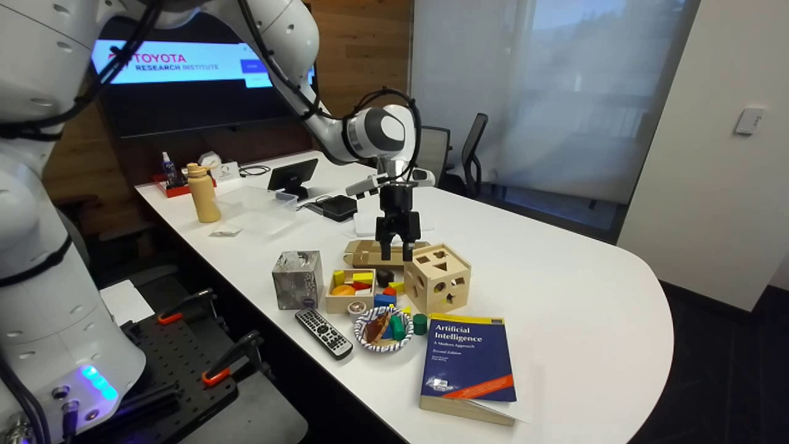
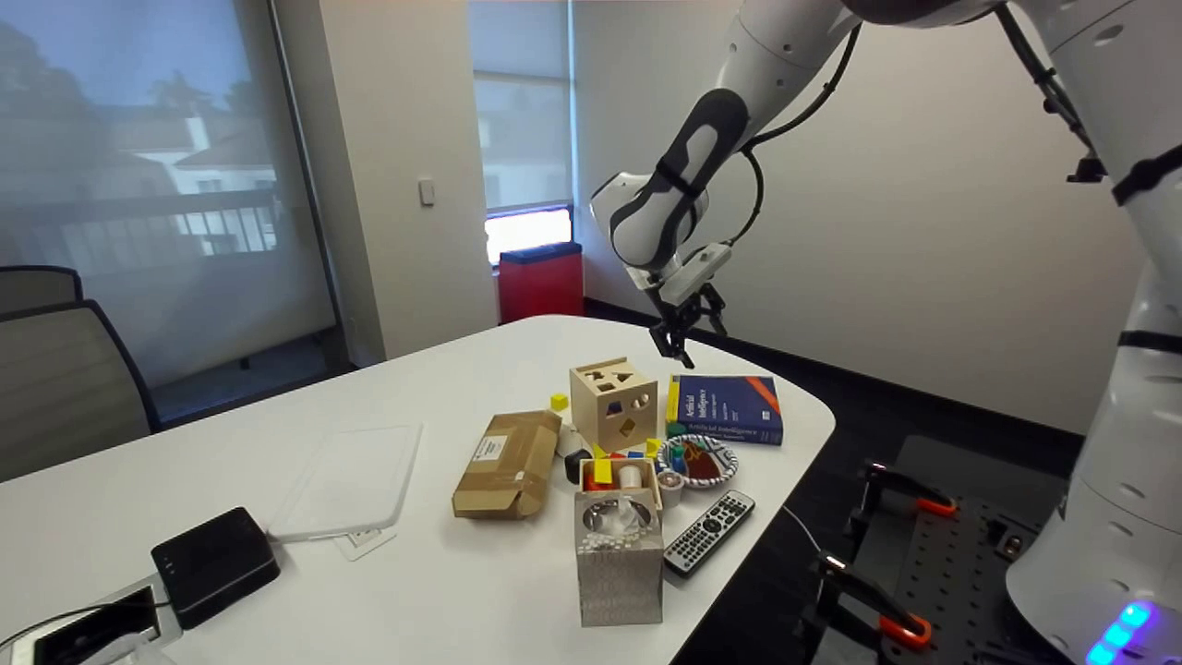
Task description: Close the book and slightly open the box
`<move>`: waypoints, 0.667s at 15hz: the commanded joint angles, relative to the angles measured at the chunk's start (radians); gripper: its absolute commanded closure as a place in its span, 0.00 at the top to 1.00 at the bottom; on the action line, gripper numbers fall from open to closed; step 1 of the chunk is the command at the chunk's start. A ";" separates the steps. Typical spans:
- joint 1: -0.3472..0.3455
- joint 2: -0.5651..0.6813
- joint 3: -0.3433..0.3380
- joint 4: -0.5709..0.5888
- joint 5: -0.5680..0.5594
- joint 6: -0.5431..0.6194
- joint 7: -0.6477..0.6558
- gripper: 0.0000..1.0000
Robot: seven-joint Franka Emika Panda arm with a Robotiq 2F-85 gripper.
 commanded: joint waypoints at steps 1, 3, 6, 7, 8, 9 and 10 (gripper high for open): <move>-0.050 0.071 0.024 0.052 0.096 0.032 -0.086 1.00; -0.017 0.064 -0.002 0.027 0.081 0.032 -0.057 1.00; -0.035 0.078 0.003 0.048 0.102 0.039 -0.086 1.00; -0.037 0.078 0.004 0.051 0.102 0.039 -0.086 1.00; -0.037 0.078 0.005 0.052 0.103 0.039 -0.087 1.00; -0.035 0.089 0.007 0.063 0.099 0.053 -0.089 1.00; -0.035 0.109 0.006 0.089 0.102 0.068 -0.076 1.00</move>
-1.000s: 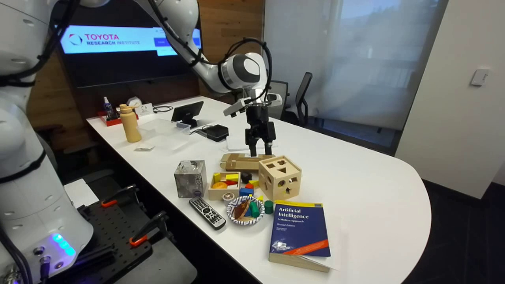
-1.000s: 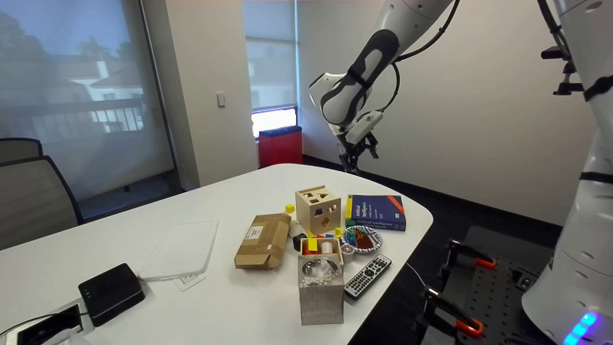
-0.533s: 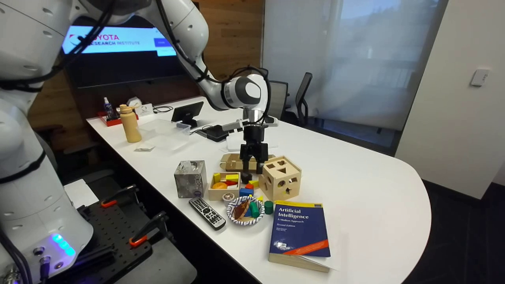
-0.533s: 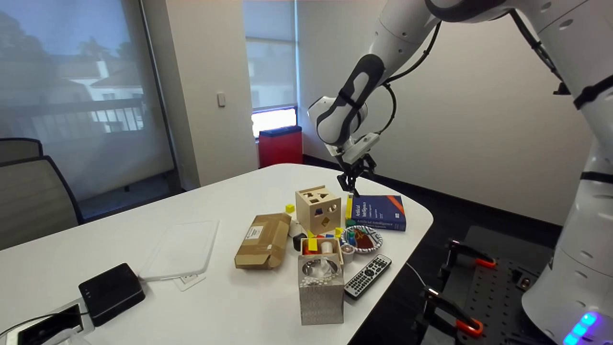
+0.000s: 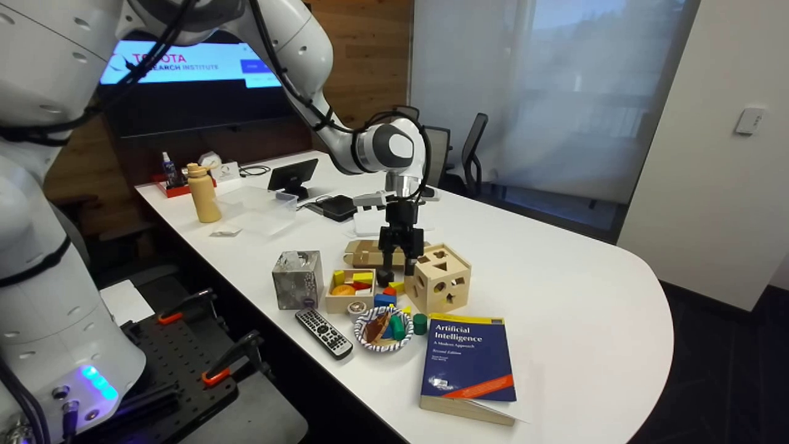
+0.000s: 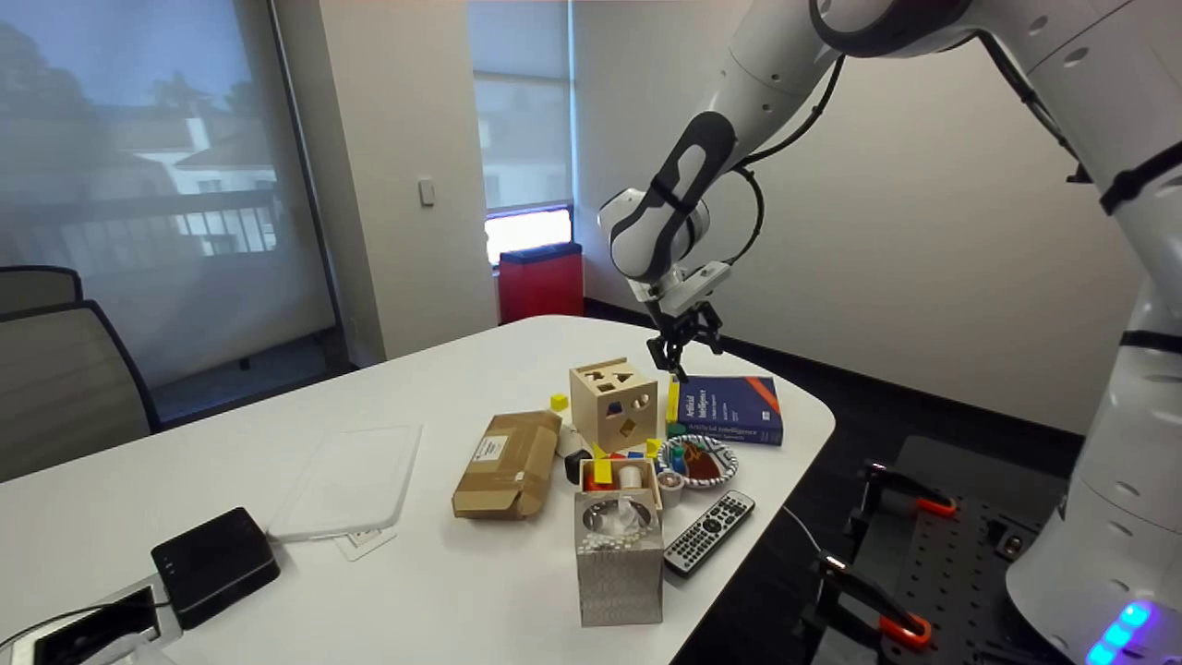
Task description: Close the book and slightly open the box
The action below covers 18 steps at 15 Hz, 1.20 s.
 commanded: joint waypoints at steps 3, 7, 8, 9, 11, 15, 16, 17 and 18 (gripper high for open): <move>0.013 0.104 -0.024 0.131 0.007 0.069 0.030 1.00; 0.010 0.221 -0.041 0.279 0.013 0.088 0.039 1.00; 0.004 0.255 -0.040 0.322 0.020 0.096 0.033 1.00; 0.002 0.280 -0.043 0.358 0.024 0.094 0.033 1.00; -0.001 0.310 -0.046 0.406 0.032 0.105 0.031 1.00; -0.012 0.332 -0.048 0.461 0.057 0.125 0.032 1.00; -0.012 0.335 -0.050 0.469 0.062 0.135 0.034 1.00; -0.013 0.333 -0.051 0.473 0.066 0.142 0.030 1.00; -0.013 0.335 -0.052 0.479 0.070 0.151 0.031 1.00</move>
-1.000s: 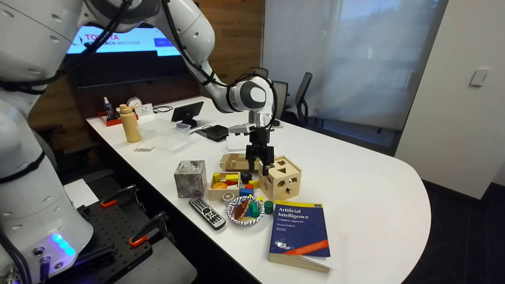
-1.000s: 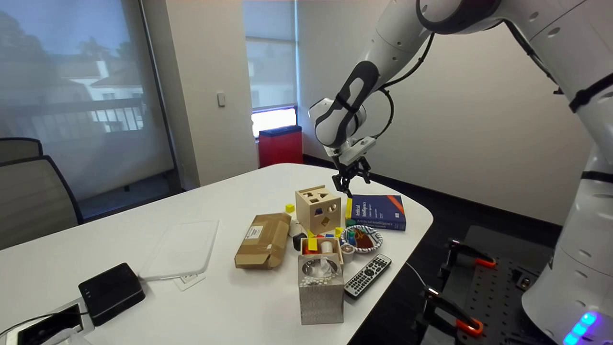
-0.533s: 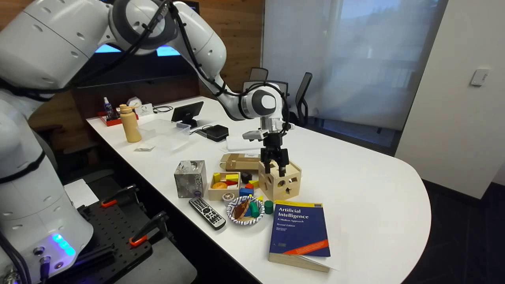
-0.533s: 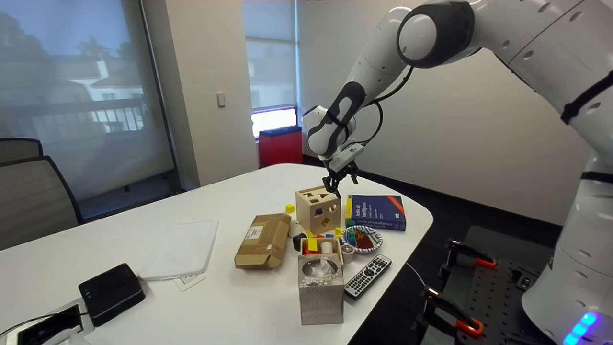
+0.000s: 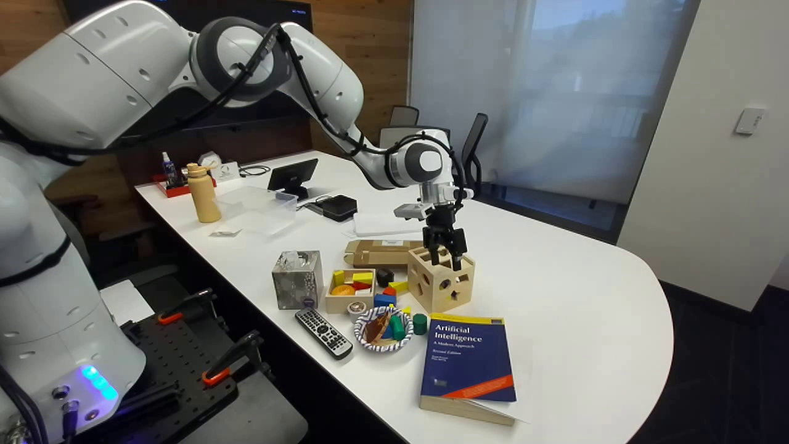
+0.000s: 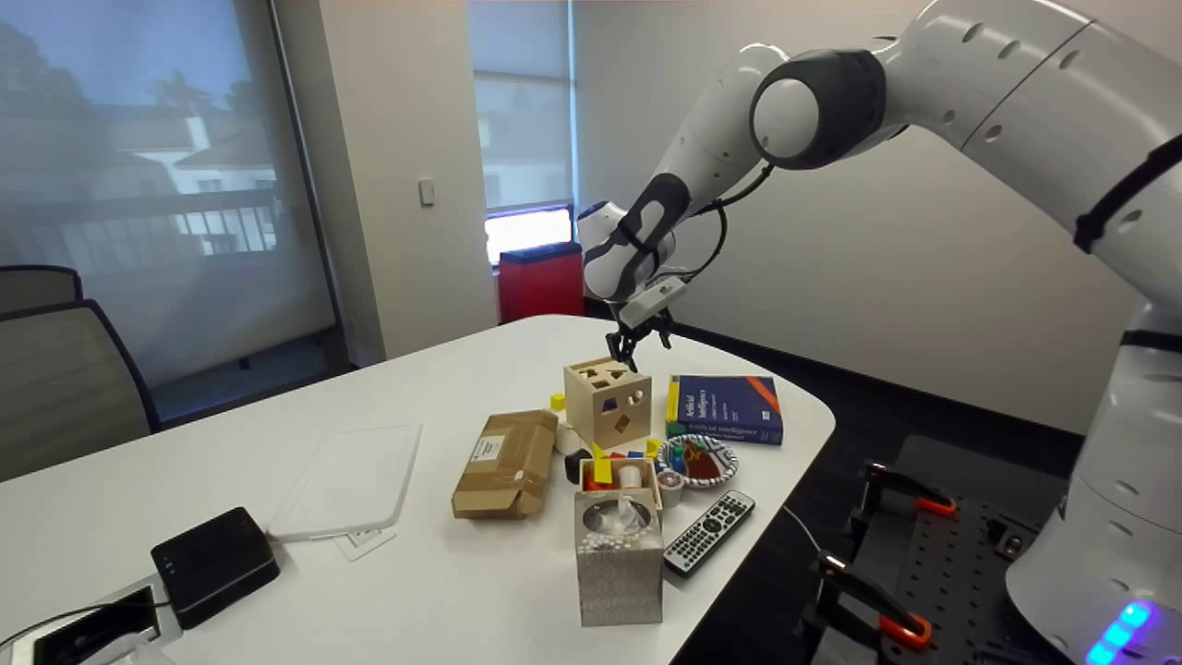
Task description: Close the book and slightly open the box
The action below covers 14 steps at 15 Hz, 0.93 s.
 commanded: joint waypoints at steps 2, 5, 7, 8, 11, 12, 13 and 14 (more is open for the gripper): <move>-0.002 0.034 -0.010 0.062 0.031 0.032 0.006 1.00; -0.006 0.073 -0.001 0.108 0.045 0.028 -0.003 1.00; -0.005 0.094 0.000 0.134 0.053 0.029 -0.002 1.00; -0.004 0.104 -0.001 0.147 0.054 0.032 -0.002 1.00; -0.001 0.131 -0.004 0.187 0.055 0.036 0.000 1.00; -0.001 0.139 -0.004 0.202 0.055 0.034 -0.001 1.00; -0.001 0.150 -0.004 0.219 0.056 0.031 0.000 1.00; -0.001 0.162 -0.004 0.236 0.056 0.028 -0.001 1.00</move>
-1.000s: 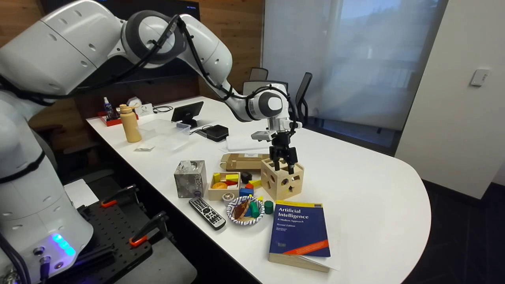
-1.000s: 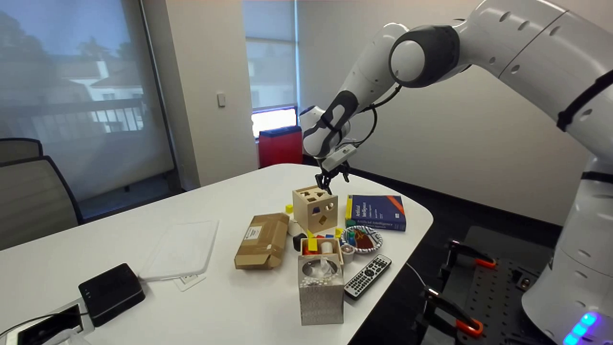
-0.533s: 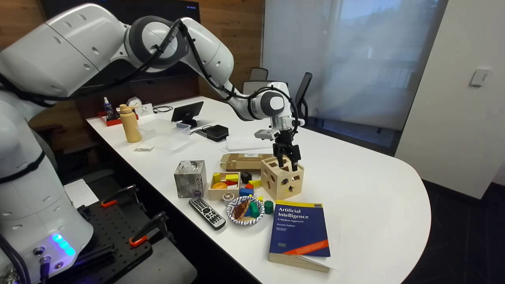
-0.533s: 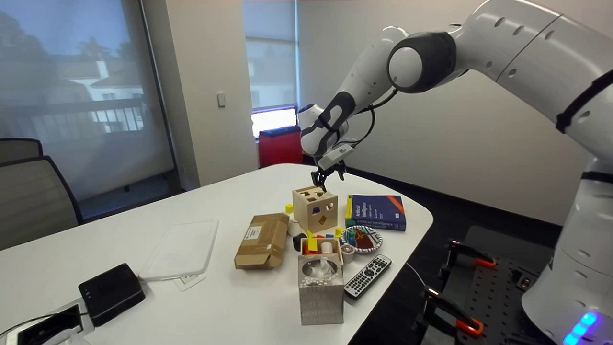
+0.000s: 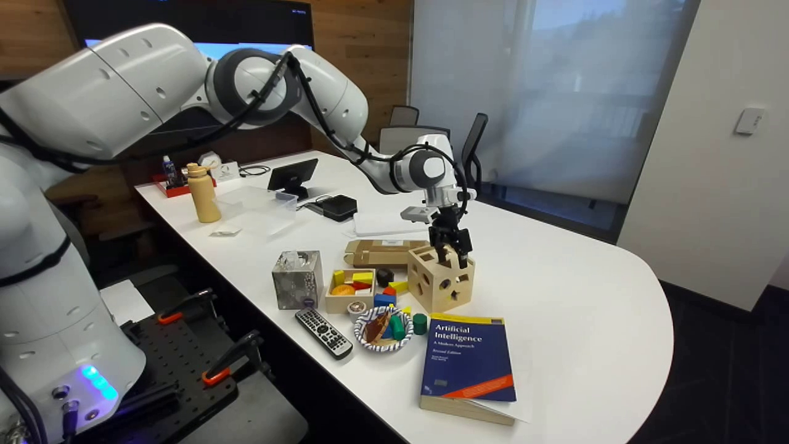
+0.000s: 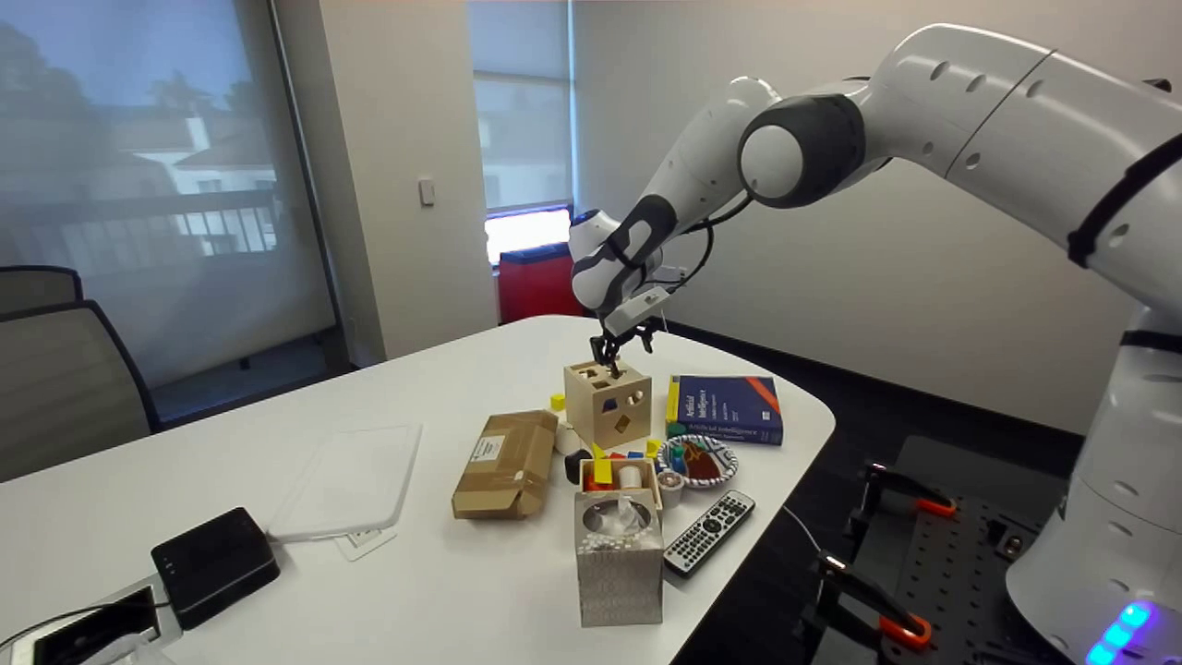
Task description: Close the book and slightly open the box
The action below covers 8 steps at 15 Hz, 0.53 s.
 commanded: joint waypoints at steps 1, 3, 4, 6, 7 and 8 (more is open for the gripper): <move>-0.002 0.056 -0.003 0.089 0.023 -0.007 -0.003 1.00; -0.004 0.077 -0.001 0.111 0.025 -0.011 -0.004 1.00; -0.005 0.087 -0.002 0.121 0.025 -0.012 -0.004 1.00; -0.006 0.097 -0.006 0.132 0.025 -0.012 0.000 1.00; -0.009 0.100 -0.007 0.136 0.026 -0.011 0.002 1.00; -0.012 0.100 -0.009 0.135 0.027 -0.012 0.004 1.00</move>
